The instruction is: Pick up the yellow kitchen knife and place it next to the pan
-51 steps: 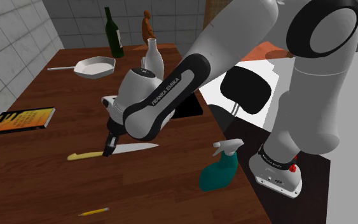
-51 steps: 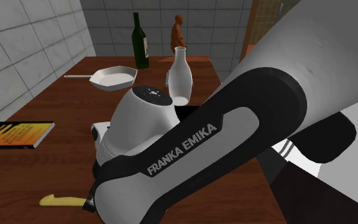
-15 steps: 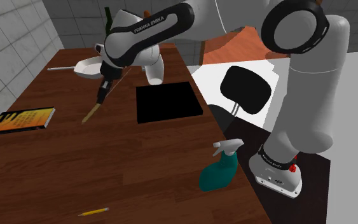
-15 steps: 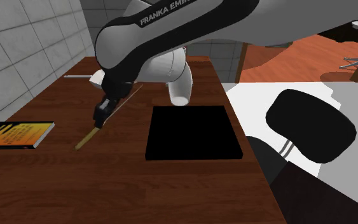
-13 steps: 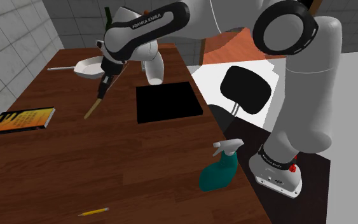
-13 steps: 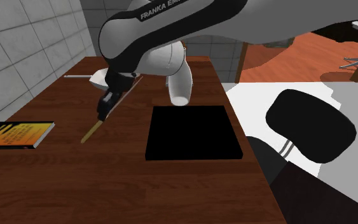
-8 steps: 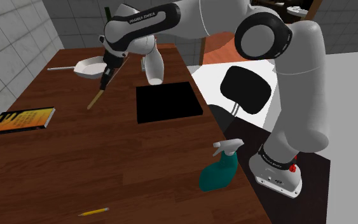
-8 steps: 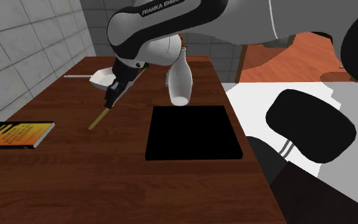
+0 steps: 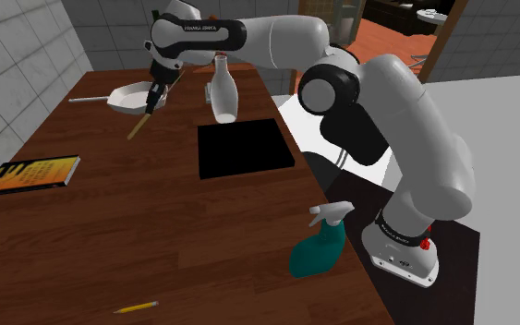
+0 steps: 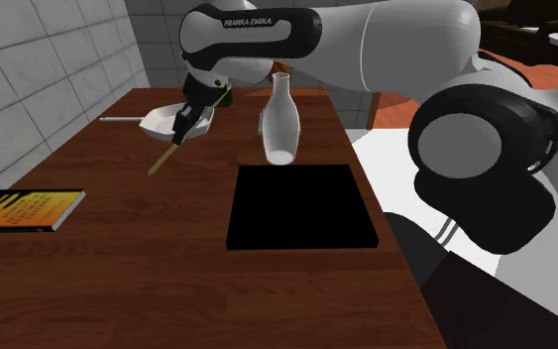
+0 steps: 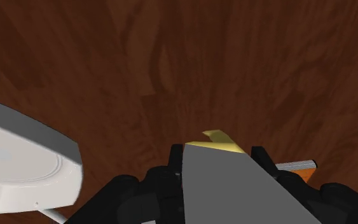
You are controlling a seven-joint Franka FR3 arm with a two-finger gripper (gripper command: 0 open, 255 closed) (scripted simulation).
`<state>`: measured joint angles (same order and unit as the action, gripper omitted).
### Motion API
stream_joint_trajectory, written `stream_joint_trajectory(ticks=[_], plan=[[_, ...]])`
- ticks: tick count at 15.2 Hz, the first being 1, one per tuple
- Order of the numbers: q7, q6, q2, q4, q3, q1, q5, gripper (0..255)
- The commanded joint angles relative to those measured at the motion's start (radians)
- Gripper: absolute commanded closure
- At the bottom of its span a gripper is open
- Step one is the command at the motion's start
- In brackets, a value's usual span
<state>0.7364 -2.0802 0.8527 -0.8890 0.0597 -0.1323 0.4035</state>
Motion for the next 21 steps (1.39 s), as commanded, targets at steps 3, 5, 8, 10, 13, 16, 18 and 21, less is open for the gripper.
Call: stream_joint_trajectory(ticks=[3,5,8,10,13,16,18,21], plan=[[-0.014,0.107,0.169,0.270,0.002,0.023,-0.019,255],[0.002,0.069,0.150,0.209,0.003,0.023,-0.012,255],[0.022,0.023,0.136,0.146,0.005,0.023,-0.004,255],[0.034,-0.004,0.133,0.115,0.006,0.024,0.000,255],[0.050,-0.040,0.133,0.077,0.009,0.024,0.007,255],[0.065,-0.072,0.139,0.047,0.012,0.025,0.012,255],[0.074,-0.092,0.145,0.032,0.014,0.025,0.016,255],[0.084,-0.113,0.152,0.017,0.016,0.025,0.020,255]])
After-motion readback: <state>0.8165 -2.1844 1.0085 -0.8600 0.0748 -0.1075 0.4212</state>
